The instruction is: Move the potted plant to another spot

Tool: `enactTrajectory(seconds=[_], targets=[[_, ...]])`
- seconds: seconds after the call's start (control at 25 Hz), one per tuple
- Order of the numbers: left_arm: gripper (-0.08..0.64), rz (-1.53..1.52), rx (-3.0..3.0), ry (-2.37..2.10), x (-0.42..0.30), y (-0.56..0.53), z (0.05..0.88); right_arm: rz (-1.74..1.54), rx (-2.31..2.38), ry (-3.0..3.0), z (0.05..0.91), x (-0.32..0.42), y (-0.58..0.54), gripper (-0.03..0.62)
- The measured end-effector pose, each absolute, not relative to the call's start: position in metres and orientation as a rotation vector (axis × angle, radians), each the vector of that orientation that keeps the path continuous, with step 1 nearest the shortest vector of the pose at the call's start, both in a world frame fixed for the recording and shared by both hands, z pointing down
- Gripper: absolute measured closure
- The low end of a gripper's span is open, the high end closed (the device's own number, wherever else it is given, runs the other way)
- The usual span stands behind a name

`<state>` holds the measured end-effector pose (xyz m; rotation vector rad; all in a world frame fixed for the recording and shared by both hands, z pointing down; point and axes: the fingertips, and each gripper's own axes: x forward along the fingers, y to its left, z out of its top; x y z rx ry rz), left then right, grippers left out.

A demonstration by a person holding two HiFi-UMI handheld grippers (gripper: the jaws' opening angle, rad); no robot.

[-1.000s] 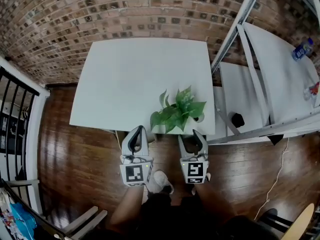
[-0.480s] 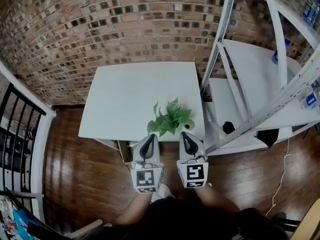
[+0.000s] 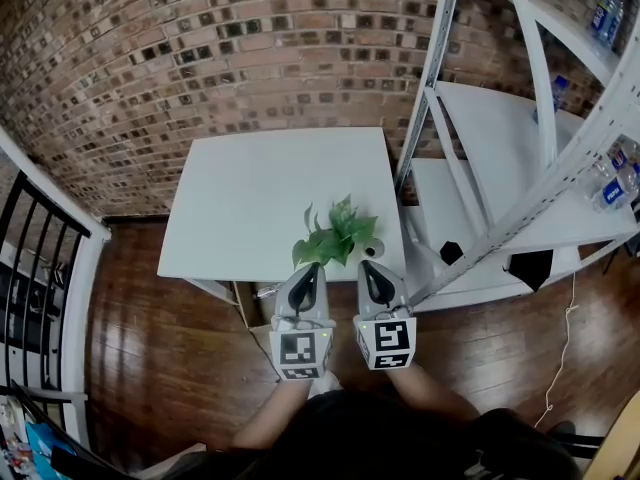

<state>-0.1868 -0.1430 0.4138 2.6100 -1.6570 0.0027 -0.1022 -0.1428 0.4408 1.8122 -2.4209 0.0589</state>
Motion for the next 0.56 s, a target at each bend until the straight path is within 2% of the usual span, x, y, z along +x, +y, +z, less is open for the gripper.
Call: enactTrajectory(seconds=[0.56], targets=[[0.545, -0.018, 2.634, -1.664, -0.185, -0.135, 0.404, -0.035, 1.816, -2.44, 0.421, -0.113, -0.136, 0.591]])
